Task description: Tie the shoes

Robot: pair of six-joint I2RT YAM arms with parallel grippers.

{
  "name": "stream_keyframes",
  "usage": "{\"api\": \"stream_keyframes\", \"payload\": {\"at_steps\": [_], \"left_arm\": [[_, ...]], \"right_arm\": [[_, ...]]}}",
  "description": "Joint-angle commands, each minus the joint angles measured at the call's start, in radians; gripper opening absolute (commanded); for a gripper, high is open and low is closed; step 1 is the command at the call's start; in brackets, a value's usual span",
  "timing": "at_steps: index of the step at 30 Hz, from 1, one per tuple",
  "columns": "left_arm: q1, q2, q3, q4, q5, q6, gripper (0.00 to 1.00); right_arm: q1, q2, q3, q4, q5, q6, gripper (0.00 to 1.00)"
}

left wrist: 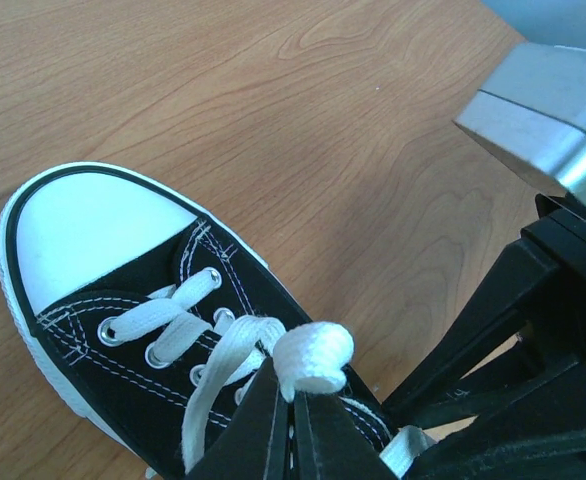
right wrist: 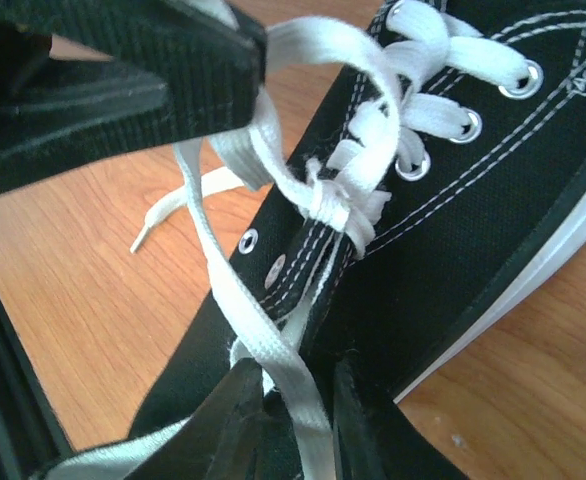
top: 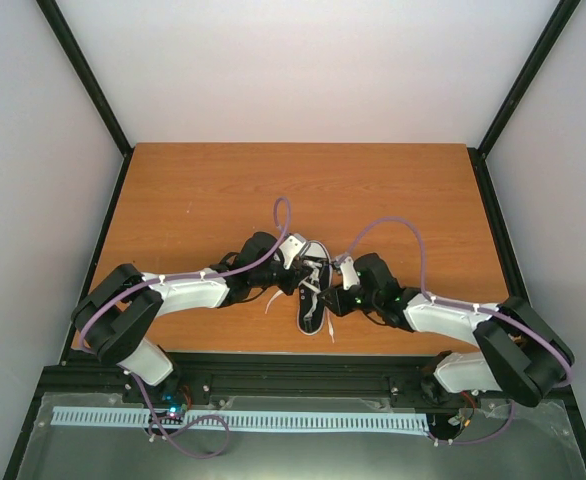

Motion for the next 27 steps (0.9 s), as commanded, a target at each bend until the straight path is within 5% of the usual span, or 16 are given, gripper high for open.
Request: {"api": "stream_keyframes", "payload": {"at_steps": [1, 5, 17, 27], "left_arm": [[-0.002, -0.02, -0.003, 0.043, -0.011, -0.008, 0.01], [-0.002, -0.025, -0.01, 0.045, -0.02, -0.007, 0.01], [-0.002, -0.045, -0.016, 0.037, -0.004, -0.017, 0.01], [-0.002, -0.078, -0.084, 0.09, -0.02, -0.079, 0.01]], "right_arm": [[0.006, 0.007, 0.009, 0.03, 0.021, -0.018, 0.16], [0.006, -0.036, 0.002, -0.013, 0.072, -0.008, 0.03], [-0.029, -0.127, 0.015, -0.234, 0.229, 0.089, 0.03], [-0.099, -0.086, 0.116, -0.292, 0.193, 0.101, 0.03]]}}
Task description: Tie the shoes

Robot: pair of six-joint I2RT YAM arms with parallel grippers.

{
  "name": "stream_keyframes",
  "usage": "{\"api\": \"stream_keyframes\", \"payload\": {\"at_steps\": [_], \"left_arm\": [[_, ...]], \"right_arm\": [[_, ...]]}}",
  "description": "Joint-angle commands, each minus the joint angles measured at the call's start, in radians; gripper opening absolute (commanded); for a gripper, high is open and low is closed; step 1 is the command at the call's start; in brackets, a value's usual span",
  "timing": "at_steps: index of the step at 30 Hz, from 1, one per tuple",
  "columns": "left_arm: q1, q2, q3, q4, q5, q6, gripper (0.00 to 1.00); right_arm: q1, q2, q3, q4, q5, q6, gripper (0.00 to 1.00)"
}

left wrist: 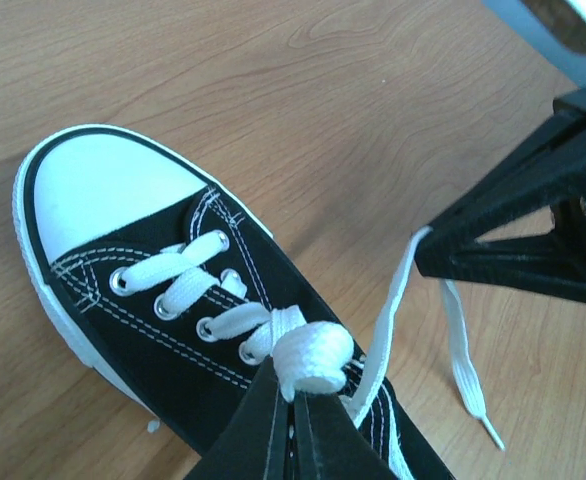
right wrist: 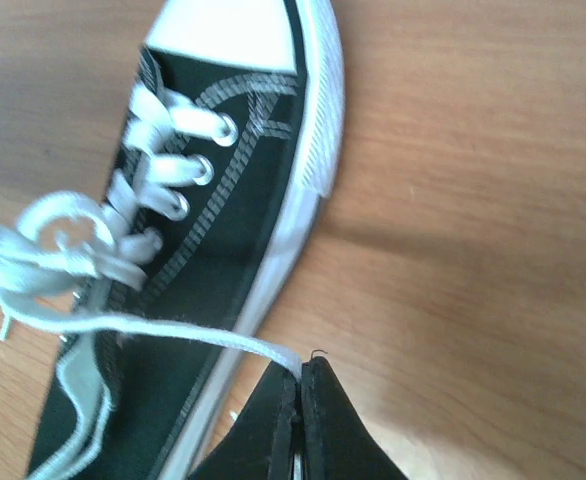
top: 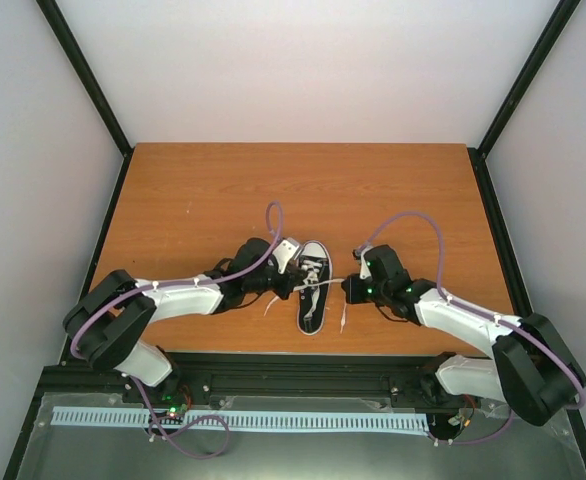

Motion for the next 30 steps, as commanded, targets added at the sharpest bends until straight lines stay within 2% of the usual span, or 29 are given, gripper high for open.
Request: {"api": "stream_keyframes", "payload": {"at_steps": [1, 7, 20, 24, 30], "left_arm": [[-0.002, -0.035, -0.03, 0.072, -0.014, -0.051, 0.01], [-0.002, -0.046, -0.045, 0.068, -0.036, -0.062, 0.01], [-0.002, -0.057, -0.069, 0.11, -0.043, -0.11, 0.01], [-0.002, -0.065, -0.087, 0.142, -0.033, -0.135, 0.01], [-0.005, -0.091, -0.141, 0.179, 0.018, -0.15, 0.07]], "right_arm": [[-0.003, 0.029, 0.086, -0.014, -0.019, 0.005, 0.03], [-0.001, 0.069, 0.135, 0.023, -0.091, -0.009, 0.03], [0.043, 0.179, 0.259, 0.03, -0.128, -0.038, 0.03], [0.052, 0.178, 0.25, 0.025, -0.096, -0.016, 0.03], [0.051, 0.137, 0.189, 0.008, -0.059, 0.018, 0.03]]}}
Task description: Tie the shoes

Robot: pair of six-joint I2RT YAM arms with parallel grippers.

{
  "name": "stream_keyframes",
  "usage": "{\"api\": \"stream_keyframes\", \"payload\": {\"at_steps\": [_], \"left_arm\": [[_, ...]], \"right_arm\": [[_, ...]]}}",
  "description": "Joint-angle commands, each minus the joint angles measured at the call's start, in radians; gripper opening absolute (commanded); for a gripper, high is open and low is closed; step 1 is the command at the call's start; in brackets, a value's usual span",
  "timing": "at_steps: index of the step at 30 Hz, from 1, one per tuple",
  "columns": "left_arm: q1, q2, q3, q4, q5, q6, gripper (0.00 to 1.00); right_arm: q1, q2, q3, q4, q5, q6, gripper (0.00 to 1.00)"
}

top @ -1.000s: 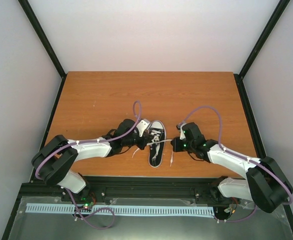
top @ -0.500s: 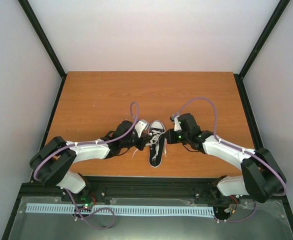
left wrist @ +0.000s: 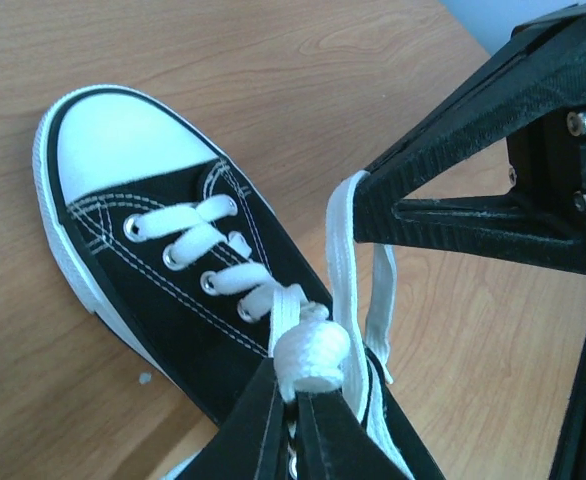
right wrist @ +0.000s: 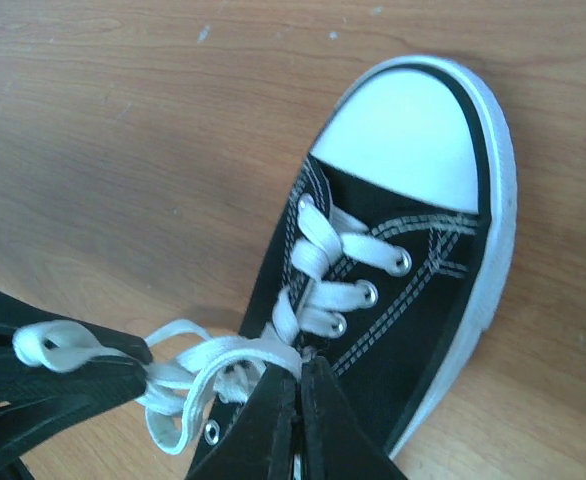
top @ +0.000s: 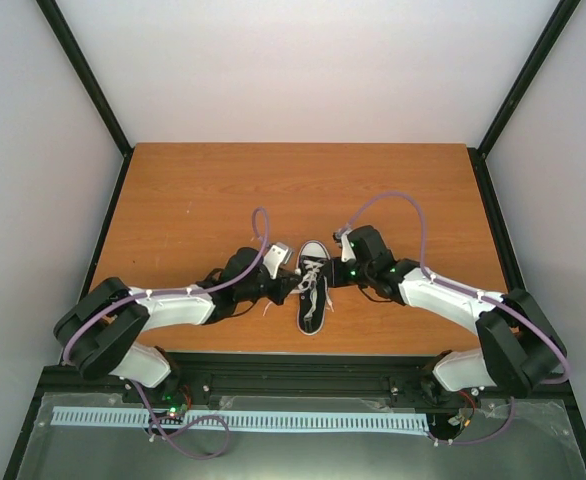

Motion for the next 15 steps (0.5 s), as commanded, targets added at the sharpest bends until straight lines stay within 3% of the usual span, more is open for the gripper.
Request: {"api": "stream_keyframes", "payload": {"at_steps": [1, 10, 15], "left_arm": [[-0.008, -0.032, -0.035, 0.067, 0.046, -0.025, 0.08], [-0.105, -0.081, -0.073, 0.062, 0.006, -0.02, 0.1], [-0.153, -0.065, -0.055, -0.02, -0.015, 0.021, 0.1]], "right_arm": [[0.005, -0.043, -0.055, -0.002, 0.03, 0.03, 0.03], [0.006, -0.06, -0.099, 0.002, 0.034, 0.033, 0.03], [0.005, -0.061, -0.103, 0.007, 0.046, 0.037, 0.03]]}}
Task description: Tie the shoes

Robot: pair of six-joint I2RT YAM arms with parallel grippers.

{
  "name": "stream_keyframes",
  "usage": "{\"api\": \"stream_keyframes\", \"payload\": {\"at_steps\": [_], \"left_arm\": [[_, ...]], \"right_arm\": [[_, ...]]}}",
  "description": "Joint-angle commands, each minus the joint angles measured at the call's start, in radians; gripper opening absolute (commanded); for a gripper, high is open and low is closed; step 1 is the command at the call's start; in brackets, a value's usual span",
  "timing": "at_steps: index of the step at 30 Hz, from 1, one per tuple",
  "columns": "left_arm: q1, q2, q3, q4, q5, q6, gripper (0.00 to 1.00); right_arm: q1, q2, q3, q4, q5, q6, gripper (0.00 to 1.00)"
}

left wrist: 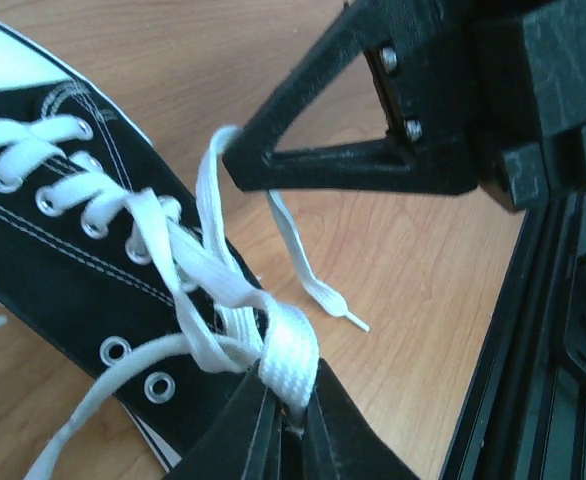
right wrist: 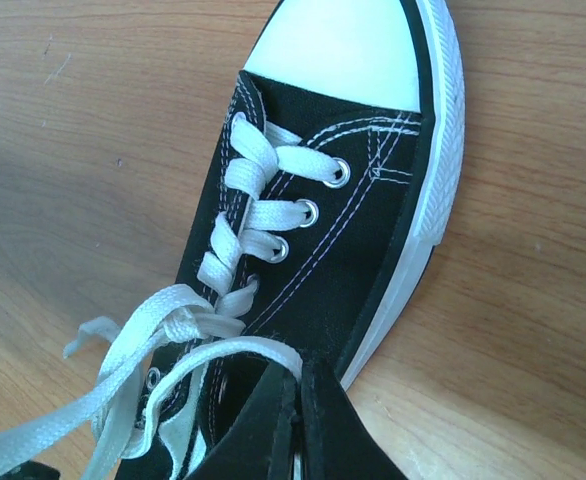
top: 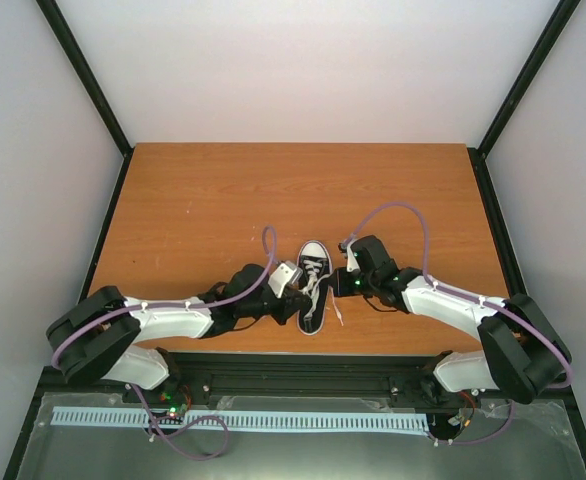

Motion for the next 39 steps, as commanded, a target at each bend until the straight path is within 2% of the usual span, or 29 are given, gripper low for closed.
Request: {"api": "stream_keyframes", "payload": {"at_steps": [1, 4, 8, 10, 15, 17, 20, 24, 31, 39], "left_arm": [[-0.039, 0.007, 0.024, -0.05, -0.022, 0.048, 0.1], [-0.05, 0.025, 0.035, -0.089, -0.001, 0.067, 0.14], [-0.05, 0.011, 0.039, -0.155, -0.005, 0.073, 0.28], [-0.051, -0.041, 0.017, -0.166, -0.032, 0.055, 0.33], [-0.043, -0.237, -0.016, -0.258, -0.125, 0.003, 0.57], [-0.013, -0.299, -0.008, -0.319, -0.163, -0.031, 0.62], [0.078, -0.322, 0.032, -0.371, -0.128, -0.071, 0.61], [0.175, -0.208, 0.097, -0.348, 0.012, -0.103, 0.52], [0.185, -0.002, 0.19, -0.23, 0.202, -0.094, 0.42], [0.186, 0.114, 0.237, -0.221, 0.26, -0.057, 0.37]], "right_arm": [[0.005, -0.02, -0.009, 0.016, 0.023, 0.007, 0.03], [0.006, -0.018, -0.014, 0.025, 0.022, 0.008, 0.03], [0.005, -0.017, -0.021, 0.028, 0.024, 0.007, 0.03], [0.005, -0.023, -0.024, 0.027, 0.026, 0.005, 0.03], [0.006, -0.046, -0.027, 0.012, 0.034, -0.002, 0.03], [0.005, -0.052, -0.025, 0.009, 0.034, -0.005, 0.03], [0.005, -0.053, -0.022, 0.009, 0.028, -0.01, 0.03], [0.005, -0.057, -0.021, 0.008, 0.028, -0.011, 0.03], [0.005, -0.069, -0.017, 0.003, 0.035, -0.015, 0.03], [0.005, -0.064, -0.017, 0.005, 0.035, -0.009, 0.03]]}}
